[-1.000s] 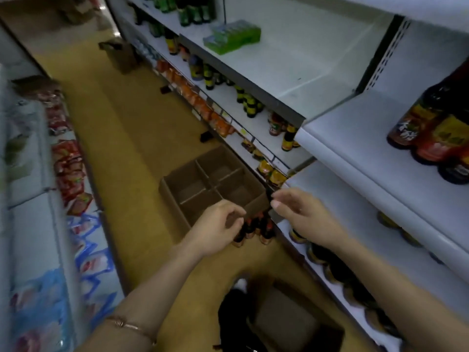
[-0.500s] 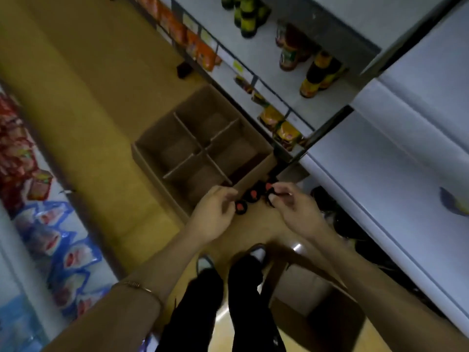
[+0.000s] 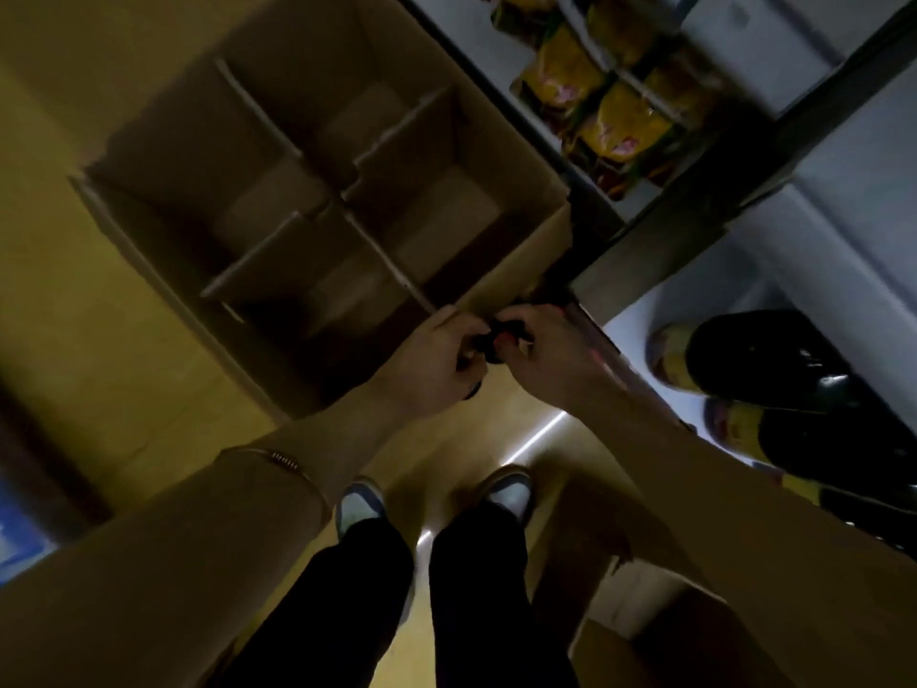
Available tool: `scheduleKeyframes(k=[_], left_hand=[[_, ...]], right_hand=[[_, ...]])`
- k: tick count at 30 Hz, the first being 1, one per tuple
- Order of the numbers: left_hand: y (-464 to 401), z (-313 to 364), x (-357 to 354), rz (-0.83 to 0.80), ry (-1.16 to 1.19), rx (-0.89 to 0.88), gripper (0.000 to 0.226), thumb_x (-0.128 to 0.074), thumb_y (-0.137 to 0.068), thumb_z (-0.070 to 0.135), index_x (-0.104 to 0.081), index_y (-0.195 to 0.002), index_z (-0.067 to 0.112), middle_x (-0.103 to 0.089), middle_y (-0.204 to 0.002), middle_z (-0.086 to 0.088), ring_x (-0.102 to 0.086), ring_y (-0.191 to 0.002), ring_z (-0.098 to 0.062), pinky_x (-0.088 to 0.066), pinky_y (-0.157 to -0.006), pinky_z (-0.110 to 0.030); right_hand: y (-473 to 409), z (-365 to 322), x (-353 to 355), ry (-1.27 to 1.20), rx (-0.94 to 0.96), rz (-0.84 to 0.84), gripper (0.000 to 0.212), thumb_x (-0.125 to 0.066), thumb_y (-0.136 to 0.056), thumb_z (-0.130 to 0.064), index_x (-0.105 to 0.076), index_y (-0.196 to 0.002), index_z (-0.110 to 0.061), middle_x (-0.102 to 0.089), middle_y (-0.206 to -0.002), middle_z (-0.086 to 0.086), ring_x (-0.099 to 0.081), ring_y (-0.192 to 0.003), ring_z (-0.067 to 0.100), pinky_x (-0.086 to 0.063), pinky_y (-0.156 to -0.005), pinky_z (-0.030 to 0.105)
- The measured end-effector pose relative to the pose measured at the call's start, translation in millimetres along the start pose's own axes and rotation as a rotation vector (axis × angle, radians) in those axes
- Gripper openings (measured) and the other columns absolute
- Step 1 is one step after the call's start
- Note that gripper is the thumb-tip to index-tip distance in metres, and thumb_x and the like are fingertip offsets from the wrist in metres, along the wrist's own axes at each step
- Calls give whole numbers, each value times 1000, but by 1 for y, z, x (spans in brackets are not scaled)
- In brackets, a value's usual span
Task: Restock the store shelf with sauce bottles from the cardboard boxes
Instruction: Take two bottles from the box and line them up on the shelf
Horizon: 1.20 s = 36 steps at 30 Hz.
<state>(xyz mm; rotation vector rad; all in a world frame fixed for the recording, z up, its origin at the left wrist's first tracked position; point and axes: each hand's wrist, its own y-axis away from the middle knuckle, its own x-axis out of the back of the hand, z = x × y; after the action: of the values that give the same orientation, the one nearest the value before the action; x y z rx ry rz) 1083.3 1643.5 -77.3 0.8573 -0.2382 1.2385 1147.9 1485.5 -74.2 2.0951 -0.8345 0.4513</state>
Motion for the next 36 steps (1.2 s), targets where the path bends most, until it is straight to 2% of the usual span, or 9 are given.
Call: scheduleKeyframes(k=[3,6,13,18,22,27,29,32,36], left_hand=[[-17,-25,-40,-95,64,69,42,-60,-88,28,-58,-121,2,-63,-115,-16,-59,-109,-27,-39,-89,-20],[-21,-44,-74,-119,43,123,51,-58,-91,33,-48,-134,6,-53,-134,-12,-50,-122,-27,-34,-97,-24],[-24,-95,-120,37,228,209,36,-67,-87,8,-61,-122,7,-62,-110,-6,-57,-99,-16,-37,-75,-5],[-34,-114,-140,45,432,244,36,-75,-82,17,-63,-115,13,-59,-103,7,-54,-89,4,-39,-81,-5],[-47,-119,-151,22,522,160,30,-76,-78,10,-61,-102,-1,-54,-92,5,-52,-82,22,-36,-76,3],[-42,-119,-151,187,344,79,49,-68,-77,41,-68,-93,-6,-69,-98,-11,-57,-90,-3,-33,-78,4],[-39,-118,-149,201,302,78,37,-75,-79,31,-69,-90,-3,-70,-95,-12,-59,-89,-10,-38,-78,0],[-26,-110,-141,123,264,21,24,-77,-80,23,-69,-88,1,-69,-93,-6,-61,-85,-8,-43,-79,-8],[7,-79,-135,73,277,-39,23,-76,-81,36,-70,-84,15,-70,-89,4,-65,-86,-7,-48,-84,-21]], right_hand=[[-27,29,-39,55,6,-9,40,-55,-95,-21,-52,-134,-11,-42,-143,11,-49,-124,28,-39,-106,33],[-39,51,-69,164,11,-44,49,-55,-94,-15,-42,-142,-12,-30,-153,9,-40,-134,30,-38,-108,46],[-69,85,-104,-229,-8,205,52,-68,-87,-6,-49,-135,-9,-58,-131,7,-53,-121,21,-40,-97,23],[-84,102,-121,-503,-35,293,28,-80,-76,-10,-68,-101,-15,-63,-108,-10,-59,-109,9,-48,-98,29],[-95,116,-126,-489,35,272,36,-82,-73,-16,-69,-107,-16,-66,-115,-4,-60,-112,13,-48,-99,33],[-100,112,-130,-467,39,337,21,-80,-78,-21,-69,-94,-11,-70,-96,0,-65,-96,17,-52,-88,38],[-93,108,-130,-469,38,341,17,-79,-79,-18,-69,-90,-10,-67,-91,-3,-64,-91,13,-52,-85,31],[-67,102,-124,-498,45,338,13,-78,-80,-14,-68,-85,-8,-67,-89,-4,-63,-88,10,-50,-83,25],[-25,89,-97,-550,13,300,18,-79,-80,-23,-71,-82,-6,-72,-87,1,-67,-88,13,-51,-85,25]])
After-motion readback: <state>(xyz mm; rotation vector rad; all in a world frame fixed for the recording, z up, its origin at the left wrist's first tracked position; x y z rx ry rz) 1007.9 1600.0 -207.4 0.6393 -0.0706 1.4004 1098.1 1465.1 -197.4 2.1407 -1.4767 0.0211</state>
